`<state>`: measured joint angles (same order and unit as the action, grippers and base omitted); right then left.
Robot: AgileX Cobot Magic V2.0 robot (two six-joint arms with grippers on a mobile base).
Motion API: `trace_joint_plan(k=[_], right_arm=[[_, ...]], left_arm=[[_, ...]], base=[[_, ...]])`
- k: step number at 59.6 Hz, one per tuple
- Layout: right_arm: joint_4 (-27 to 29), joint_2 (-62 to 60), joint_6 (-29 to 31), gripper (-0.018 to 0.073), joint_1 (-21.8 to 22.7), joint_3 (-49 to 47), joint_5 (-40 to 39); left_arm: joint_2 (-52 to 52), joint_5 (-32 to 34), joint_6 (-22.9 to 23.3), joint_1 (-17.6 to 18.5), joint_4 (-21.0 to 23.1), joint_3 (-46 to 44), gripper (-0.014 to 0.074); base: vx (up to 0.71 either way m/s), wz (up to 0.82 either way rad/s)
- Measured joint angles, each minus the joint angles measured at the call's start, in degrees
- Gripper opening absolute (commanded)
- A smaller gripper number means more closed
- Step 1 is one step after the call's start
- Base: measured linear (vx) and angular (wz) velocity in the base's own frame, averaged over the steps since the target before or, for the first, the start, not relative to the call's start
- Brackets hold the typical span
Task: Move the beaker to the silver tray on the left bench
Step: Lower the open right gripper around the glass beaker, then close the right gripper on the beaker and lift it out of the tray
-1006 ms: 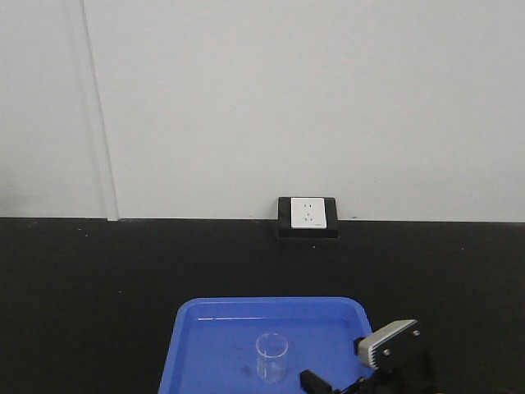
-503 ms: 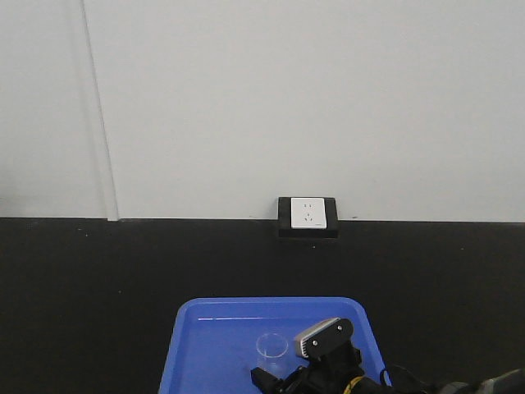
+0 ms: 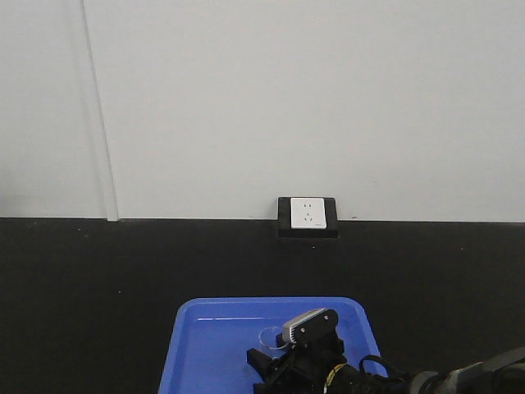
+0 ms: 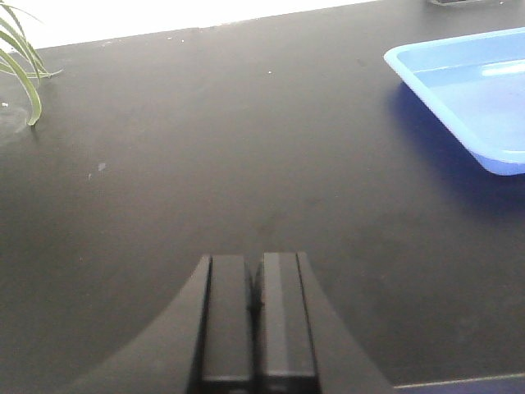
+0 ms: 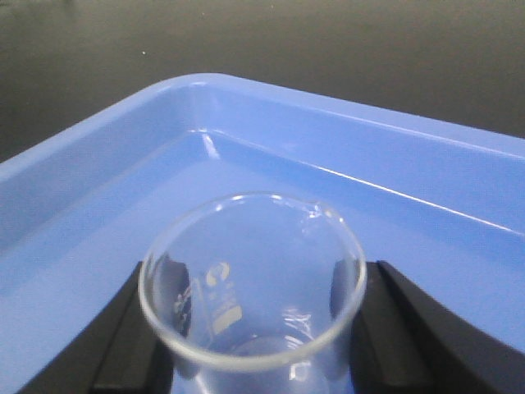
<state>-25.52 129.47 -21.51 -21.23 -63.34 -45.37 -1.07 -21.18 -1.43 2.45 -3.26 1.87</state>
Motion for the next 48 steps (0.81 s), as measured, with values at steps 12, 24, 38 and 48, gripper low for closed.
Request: trace_joint_plan(k=[12, 24, 38, 48], right_arm=[[-0.86, -6.14, -0.18, -0.0015, 0.0, 2.64, 5.47], [-0.73, -23.91, -0.18, -0.0015, 0.06, 11.62, 15.78], [-0.25, -49.98, -0.18, -0.0015, 0.06, 28.64, 23.5], [-0.21, -67.25, -0.18, -0.0014, 0.06, 38.29, 28.67]], left_arm=[[0.0, 0.0, 0.0, 0.0, 0.0, 0.0, 0.0001], [0.0, 0.0, 0.0, 0.0, 0.0, 0.0, 0.0001], [0.0, 0.0, 0.0, 0.0, 0.0, 0.0, 0.0001], [0.0, 0.0, 0.0, 0.0, 0.0, 0.0, 0.0001]], base=[[0.0, 0.0], [0.0, 0.0], [0.0, 0.0], [0.0, 0.0]])
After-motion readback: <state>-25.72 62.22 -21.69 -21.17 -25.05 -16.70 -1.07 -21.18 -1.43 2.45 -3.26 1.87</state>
